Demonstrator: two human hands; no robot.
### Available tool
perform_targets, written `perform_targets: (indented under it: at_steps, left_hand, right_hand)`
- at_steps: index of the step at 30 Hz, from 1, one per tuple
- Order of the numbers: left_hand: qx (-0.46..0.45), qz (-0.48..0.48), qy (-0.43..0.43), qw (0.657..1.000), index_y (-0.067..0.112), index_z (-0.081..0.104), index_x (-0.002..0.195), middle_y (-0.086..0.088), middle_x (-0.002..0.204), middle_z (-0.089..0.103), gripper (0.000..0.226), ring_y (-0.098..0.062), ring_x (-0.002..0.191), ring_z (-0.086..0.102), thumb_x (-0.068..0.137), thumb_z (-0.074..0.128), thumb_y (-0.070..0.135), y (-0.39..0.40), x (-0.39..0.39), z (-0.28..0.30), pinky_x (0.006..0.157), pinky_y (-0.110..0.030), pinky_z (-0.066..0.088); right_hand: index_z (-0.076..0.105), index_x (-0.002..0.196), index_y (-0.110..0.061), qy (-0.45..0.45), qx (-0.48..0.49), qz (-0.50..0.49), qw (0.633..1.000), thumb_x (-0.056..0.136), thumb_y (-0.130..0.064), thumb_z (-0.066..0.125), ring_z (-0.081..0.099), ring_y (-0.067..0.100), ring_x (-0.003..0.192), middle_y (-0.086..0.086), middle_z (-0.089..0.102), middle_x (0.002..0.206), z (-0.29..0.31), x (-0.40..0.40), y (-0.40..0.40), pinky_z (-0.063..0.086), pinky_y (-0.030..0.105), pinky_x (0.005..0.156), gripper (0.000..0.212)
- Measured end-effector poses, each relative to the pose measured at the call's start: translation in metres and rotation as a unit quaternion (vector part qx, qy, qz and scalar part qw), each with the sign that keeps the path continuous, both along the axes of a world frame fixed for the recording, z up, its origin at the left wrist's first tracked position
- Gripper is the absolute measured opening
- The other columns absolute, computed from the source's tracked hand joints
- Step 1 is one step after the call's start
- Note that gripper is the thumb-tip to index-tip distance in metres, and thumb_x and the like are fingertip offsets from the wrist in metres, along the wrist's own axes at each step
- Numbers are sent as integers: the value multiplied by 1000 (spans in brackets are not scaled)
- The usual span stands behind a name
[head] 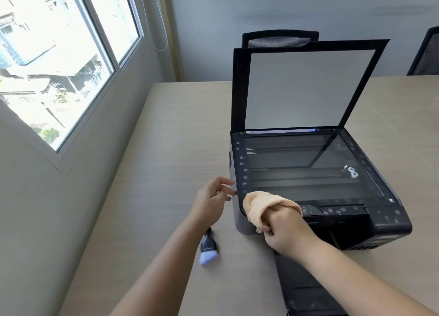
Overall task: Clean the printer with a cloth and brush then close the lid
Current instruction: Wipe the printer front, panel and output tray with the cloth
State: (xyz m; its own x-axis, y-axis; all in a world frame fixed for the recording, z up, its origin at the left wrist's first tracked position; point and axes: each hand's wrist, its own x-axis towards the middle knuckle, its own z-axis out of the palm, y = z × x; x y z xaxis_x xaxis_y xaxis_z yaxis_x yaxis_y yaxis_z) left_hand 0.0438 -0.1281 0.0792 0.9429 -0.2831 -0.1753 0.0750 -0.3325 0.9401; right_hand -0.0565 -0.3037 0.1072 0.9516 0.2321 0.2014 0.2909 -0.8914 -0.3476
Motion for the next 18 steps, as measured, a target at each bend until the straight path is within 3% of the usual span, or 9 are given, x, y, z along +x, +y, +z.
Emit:
perform_targets:
  at_steps: [5, 11, 16, 18]
  left_hand:
    - [-6, 7, -2, 1000, 27, 63, 94, 6, 83, 74, 32, -16, 82, 70, 92, 41, 3, -3, 2, -3, 65, -14, 45]
    - [-16, 16, 7, 1000, 29, 64, 96, 7, 89, 73, 29, -10, 83, 68, 94, 44, 7, -6, 6, -9, 71, -21, 47]
    - [-64, 62, 23, 996, 28, 63, 93, 0, 101, 68, 33, -19, 84, 66, 95, 42, 3, -14, 13, -11, 82, -42, 56]
    - [-78, 84, 26, 993, 28, 61, 94, -1, 102, 66, 31, -17, 82, 66, 95, 41, 4, -15, 16, -10, 77, -39, 56]
  right_hand:
    - [69, 81, -17, 3, 34, 48, 998, 51, -3, 65, 66, 20, 87, 0, 72, 91, -5, 7, 15, 55, 24, 66, 32]
    - [69, 101, -14, 12, -19, 23, 1000, 73, -31, 46, 69, 26, 94, 6, 73, 99, -15, -8, 12, 56, 29, 76, 40]
    - [64, 114, -16, 47, 88, -4, 995, 81, -36, 40, 58, 19, 109, 3, 69, 112, 5, 21, 21, 39, 17, 92, 45]
    - [63, 115, -16, 63, 97, -21, 993, 85, -29, 42, 59, 19, 104, 3, 69, 110, 11, 42, 23, 43, 21, 90, 38]
